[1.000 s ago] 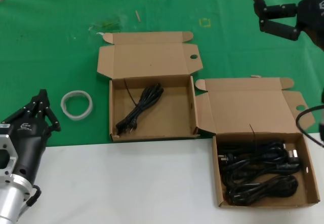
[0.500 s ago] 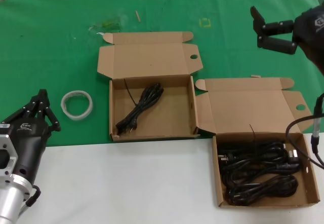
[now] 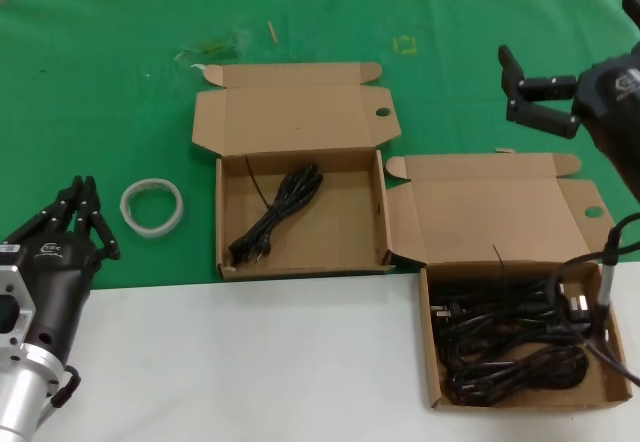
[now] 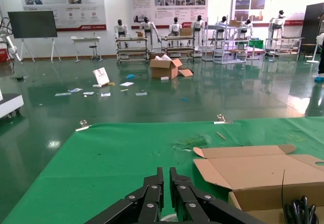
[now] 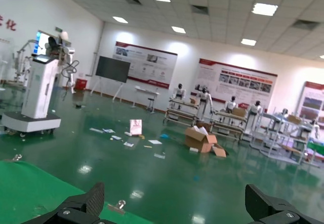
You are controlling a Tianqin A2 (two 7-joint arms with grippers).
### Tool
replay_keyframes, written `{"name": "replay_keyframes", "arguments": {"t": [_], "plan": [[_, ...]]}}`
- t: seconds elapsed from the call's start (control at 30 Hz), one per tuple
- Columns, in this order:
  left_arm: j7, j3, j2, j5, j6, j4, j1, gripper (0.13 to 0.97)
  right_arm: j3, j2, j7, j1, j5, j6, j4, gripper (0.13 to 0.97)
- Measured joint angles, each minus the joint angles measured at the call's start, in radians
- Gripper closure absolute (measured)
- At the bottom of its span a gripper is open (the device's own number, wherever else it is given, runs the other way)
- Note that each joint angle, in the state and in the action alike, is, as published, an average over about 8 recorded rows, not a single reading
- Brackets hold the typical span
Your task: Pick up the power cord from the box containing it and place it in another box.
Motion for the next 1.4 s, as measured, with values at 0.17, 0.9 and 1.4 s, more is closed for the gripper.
{"name": "replay_keyframes", "arguments": {"t": [0.17,0.9,1.4], "plan": [[0.000,0.000,0.000,0.000,0.000,0.000,0.000,0.916,-0.006,-0.018,-0.030,-0.019,0.031,0.029,-0.021,0.129],[0.000,0.000,0.000,0.000,0.000,0.000,0.000,0.602,-0.030,-0.098,-0.160,-0.104,0.168,0.156,-0.112,0.129],[0.000,0.000,0.000,0.000,0.000,0.000,0.000,0.331,-0.046,-0.147,-0.241,-0.156,0.252,0.234,-0.168,0.129]]}}
